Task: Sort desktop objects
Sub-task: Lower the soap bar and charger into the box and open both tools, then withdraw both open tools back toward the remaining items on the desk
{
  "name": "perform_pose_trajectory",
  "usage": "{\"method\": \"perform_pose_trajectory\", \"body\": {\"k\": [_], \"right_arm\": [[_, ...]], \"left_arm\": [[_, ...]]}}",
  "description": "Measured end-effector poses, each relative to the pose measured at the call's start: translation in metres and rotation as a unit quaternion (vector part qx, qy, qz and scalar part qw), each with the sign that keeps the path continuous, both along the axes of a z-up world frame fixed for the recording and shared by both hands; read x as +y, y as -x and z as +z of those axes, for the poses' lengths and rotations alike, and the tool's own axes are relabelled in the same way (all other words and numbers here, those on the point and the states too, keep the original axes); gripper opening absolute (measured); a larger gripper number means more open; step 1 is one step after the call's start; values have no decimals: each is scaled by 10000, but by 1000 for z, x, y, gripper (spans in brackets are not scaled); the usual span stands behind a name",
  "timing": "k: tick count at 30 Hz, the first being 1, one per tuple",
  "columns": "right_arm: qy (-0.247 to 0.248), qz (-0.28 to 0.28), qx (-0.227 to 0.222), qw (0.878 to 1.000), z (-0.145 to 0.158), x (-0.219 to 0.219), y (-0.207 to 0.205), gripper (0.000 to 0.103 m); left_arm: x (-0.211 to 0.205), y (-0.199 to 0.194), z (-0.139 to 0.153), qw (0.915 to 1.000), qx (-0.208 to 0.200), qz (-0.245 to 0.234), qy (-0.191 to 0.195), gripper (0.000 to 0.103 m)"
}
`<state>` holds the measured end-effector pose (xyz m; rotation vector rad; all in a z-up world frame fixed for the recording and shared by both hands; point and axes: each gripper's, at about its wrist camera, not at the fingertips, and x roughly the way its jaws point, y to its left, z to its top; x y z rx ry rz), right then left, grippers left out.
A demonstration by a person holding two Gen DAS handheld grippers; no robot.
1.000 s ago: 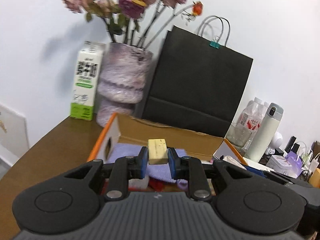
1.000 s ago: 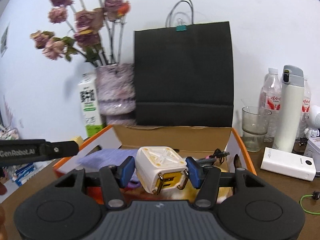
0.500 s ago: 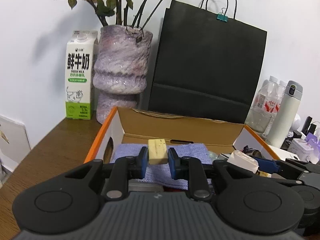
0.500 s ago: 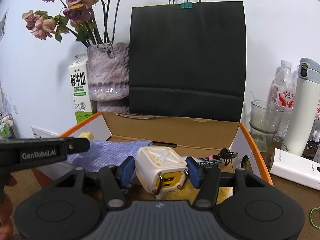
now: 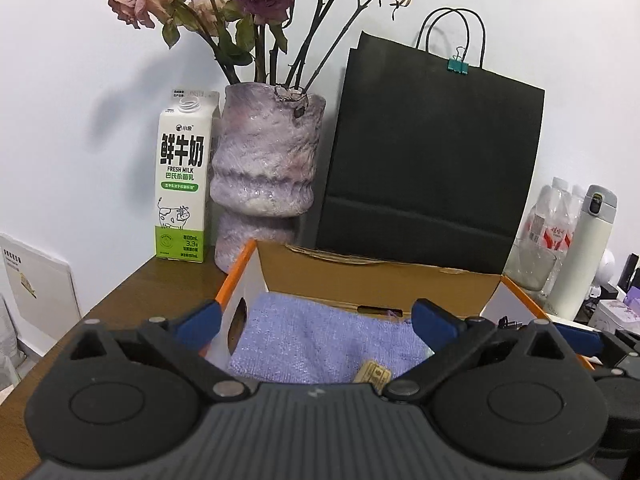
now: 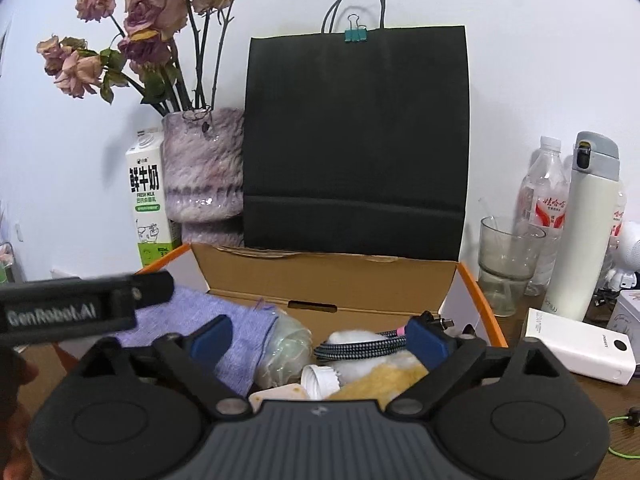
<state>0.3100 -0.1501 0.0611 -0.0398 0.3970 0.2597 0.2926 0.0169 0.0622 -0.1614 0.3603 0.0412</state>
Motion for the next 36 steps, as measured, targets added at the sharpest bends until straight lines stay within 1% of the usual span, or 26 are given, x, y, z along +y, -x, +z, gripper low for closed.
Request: {"method": "perform_pose_trajectory", "body": {"k": [4, 6, 19, 27, 36], "right_arm": [[194, -93, 105, 9997, -5, 3, -2, 103], [172, -85, 140, 9997, -5, 3, -3, 103], [92, -165, 160, 9997, -6, 1, 0, 103], [-41, -235, 120, 9996, -2, -7, 18, 103], [-107, -369, 238, 9990, -7, -29, 56, 103]], "left_arm": [[0, -3, -3, 9999, 126, -31, 39, 103], [0, -4, -5, 9998, 177, -39, 36, 103], [1, 4, -2, 9999, 121, 36, 50, 103], [4, 30, 5, 9999, 6, 111, 29, 103], [11, 72, 4, 9998, 96, 199, 9, 103]]}}
